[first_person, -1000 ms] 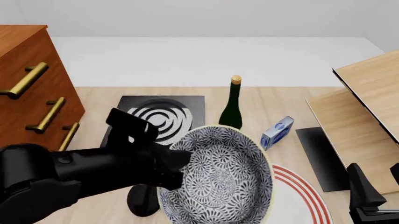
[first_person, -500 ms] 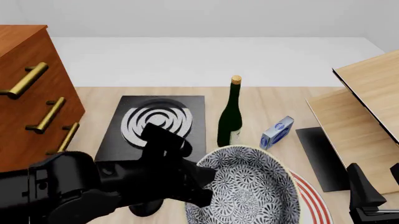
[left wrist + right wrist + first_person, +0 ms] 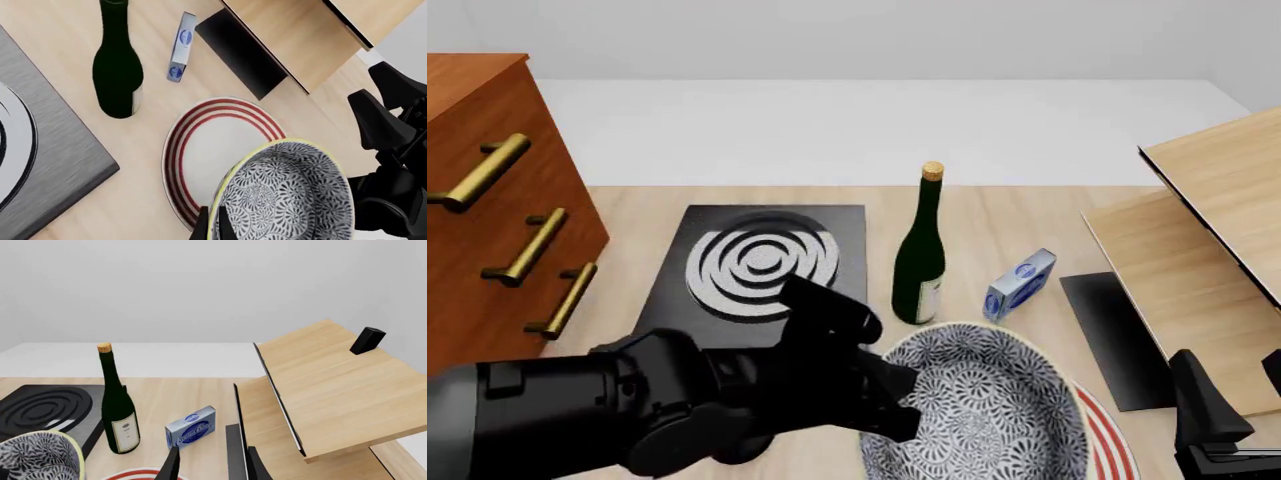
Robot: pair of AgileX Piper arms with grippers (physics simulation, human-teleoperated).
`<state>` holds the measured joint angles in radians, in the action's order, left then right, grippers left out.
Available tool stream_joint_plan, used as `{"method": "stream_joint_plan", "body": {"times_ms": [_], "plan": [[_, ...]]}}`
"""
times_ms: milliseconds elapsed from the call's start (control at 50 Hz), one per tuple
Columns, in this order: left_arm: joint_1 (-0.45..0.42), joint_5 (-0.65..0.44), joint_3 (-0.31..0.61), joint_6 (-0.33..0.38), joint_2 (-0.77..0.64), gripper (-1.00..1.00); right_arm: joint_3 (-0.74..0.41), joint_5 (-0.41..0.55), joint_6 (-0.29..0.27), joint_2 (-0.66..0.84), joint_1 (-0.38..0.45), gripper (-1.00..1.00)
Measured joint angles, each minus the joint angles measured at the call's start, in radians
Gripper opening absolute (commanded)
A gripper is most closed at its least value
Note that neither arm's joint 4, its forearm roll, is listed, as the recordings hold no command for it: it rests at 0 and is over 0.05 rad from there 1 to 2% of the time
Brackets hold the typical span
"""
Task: Pick up the akita bowl and put it on the plate.
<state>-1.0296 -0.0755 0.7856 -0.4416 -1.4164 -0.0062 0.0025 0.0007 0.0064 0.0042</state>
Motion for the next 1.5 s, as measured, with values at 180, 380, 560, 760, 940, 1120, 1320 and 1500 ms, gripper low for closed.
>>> {"method": "stream_joint_plan", "body": {"times_ms": [180, 380, 560, 760, 940, 1120, 1320, 1500], "plan": [[-0.008, 0.012, 0.028, 0.005, -0.047, -1.0, 0.0, 0.0, 0.0, 0.0, 0.0, 1.0], [-0.002, 0.013, 0.08, 0.025, -0.109, -1.0, 0.0, 0.0, 0.0, 0.0, 0.0, 1.0], [0.003, 0.004, 0.13, 0.047, -0.168, -1.0, 0.0, 0.0, 0.0, 0.0, 0.0, 1.0], [0.011, -0.006, 0.179, 0.072, -0.23, -1.0, 0.0, 0.0, 0.0, 0.0, 0.0, 1.0], [0.013, 0.0, 0.201, 0.084, -0.272, -1.0, 0.0, 0.0, 0.0, 0.0, 0.0, 1.0], [0.012, 0.011, 0.209, 0.09, -0.301, -1.0, 0.0, 0.0, 0.0, 0.0, 0.0, 1.0], [0.007, 0.037, 0.199, 0.087, -0.324, -1.0, 0.0, 0.0, 0.0, 0.0, 0.0, 1.0], [0.002, 0.049, 0.19, 0.086, -0.331, -1.0, 0.0, 0.0, 0.0, 0.0, 0.0, 1.0]]}}
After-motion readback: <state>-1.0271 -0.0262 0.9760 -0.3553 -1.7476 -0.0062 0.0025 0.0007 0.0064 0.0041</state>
